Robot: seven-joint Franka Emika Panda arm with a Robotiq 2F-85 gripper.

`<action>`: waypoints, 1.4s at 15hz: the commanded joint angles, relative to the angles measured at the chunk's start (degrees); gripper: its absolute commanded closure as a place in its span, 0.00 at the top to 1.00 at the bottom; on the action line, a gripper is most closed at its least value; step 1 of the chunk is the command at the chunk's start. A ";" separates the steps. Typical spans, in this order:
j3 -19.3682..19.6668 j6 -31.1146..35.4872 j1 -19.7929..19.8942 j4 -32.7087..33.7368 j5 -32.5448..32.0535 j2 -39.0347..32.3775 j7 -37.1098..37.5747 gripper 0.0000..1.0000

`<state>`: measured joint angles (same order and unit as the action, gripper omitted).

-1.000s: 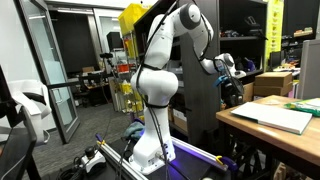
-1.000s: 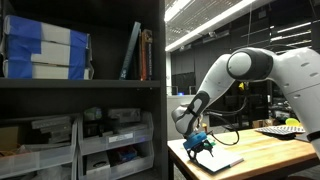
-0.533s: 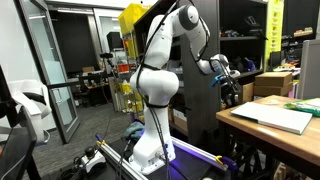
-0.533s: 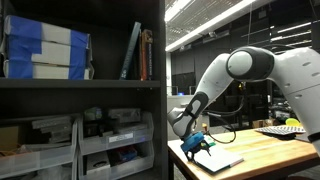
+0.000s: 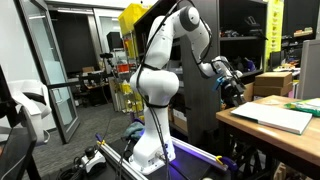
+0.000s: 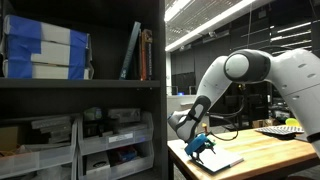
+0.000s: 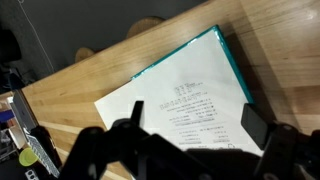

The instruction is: Close the book.

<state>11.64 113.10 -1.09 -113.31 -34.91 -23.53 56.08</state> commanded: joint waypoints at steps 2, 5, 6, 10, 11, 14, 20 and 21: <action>-1.10 -2.29 -0.74 -1.17 -0.28 1.46 0.42 1.00; -1.58 -3.23 -1.65 -1.44 -1.28 1.89 1.57 1.00; -1.65 -3.60 -1.90 -1.23 -1.52 1.67 2.01 1.00; -1.57 -5.21 -1.98 0.41 -2.12 -0.24 3.55 1.00; -1.53 -5.60 -1.81 0.72 -2.16 -0.60 3.76 1.00; -1.67 -6.28 -1.33 0.82 -1.75 -0.81 3.72 1.00; -2.35 -7.23 -1.30 0.61 -0.89 -0.18 2.89 1.00; -2.35 -7.23 -1.66 0.46 -1.49 -0.19 3.64 1.00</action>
<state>9.93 107.48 -2.33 -113.15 -35.79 -24.07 58.98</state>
